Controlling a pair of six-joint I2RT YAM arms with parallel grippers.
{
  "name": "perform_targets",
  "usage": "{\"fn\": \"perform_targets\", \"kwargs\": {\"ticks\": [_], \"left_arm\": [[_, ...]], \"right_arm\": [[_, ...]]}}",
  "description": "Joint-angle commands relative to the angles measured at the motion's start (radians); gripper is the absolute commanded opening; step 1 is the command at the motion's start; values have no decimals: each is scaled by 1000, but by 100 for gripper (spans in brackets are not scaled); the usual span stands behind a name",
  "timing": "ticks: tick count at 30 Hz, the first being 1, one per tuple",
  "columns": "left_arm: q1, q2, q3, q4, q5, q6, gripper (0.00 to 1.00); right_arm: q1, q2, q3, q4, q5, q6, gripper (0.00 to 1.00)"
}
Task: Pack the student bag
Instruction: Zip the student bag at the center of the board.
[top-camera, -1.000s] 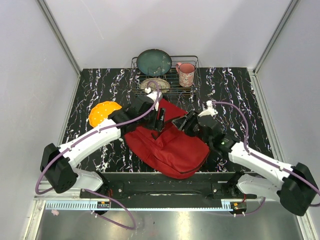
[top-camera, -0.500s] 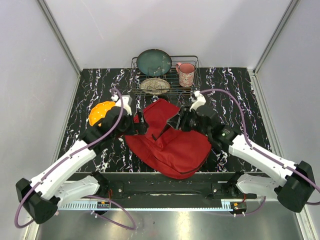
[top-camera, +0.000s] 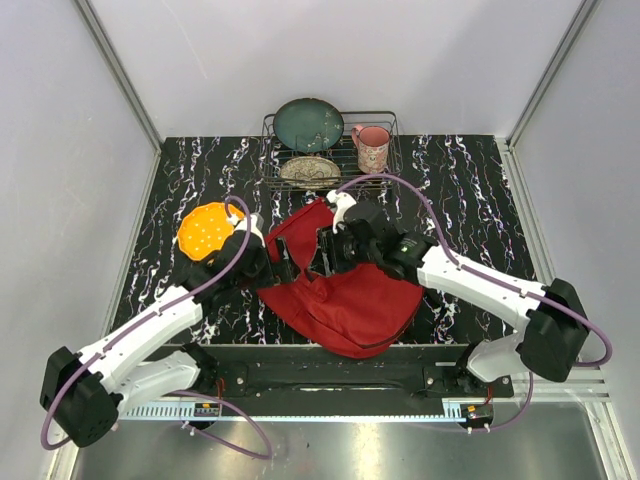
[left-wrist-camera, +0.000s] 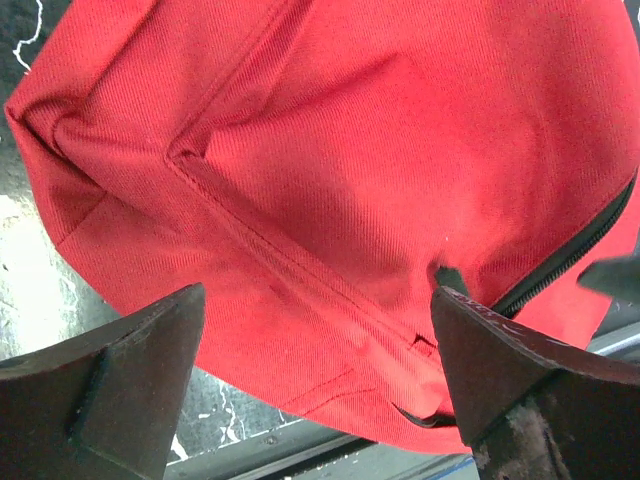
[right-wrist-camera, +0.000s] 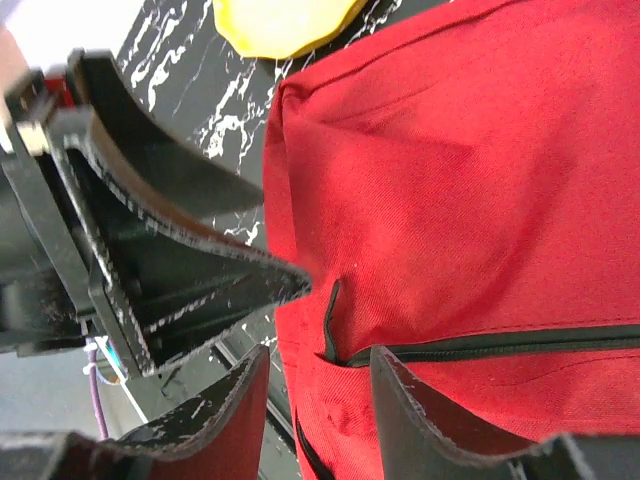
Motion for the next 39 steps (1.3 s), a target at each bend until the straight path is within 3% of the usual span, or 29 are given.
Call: {"fn": "perform_targets", "kwargs": {"ticks": [1,8,17,27,32,38,39], "left_arm": [[40,18,25,99,5,-12,99],[88,35,14,133,47,-4,98],[136,50,-72,309,134,-58,93],[172,96,-96,357,177,-81,64],[179,93,-76,331,172,-61,44],[183,96,-69,322,168,-47,34],[185,96,-69,322,166,-47,31]], "right_arm": [[21,-1,7,-6,15,-44,50],[34,49,6,12,-16,-30,49],[44,75,-4,69,-42,2,47],[47,98,-8,58,-23,-20,45],[46,149,-28,90,-45,0,44],[46,197,-8,90,-25,2,40],[47,198,-8,90,-14,0,36]]}}
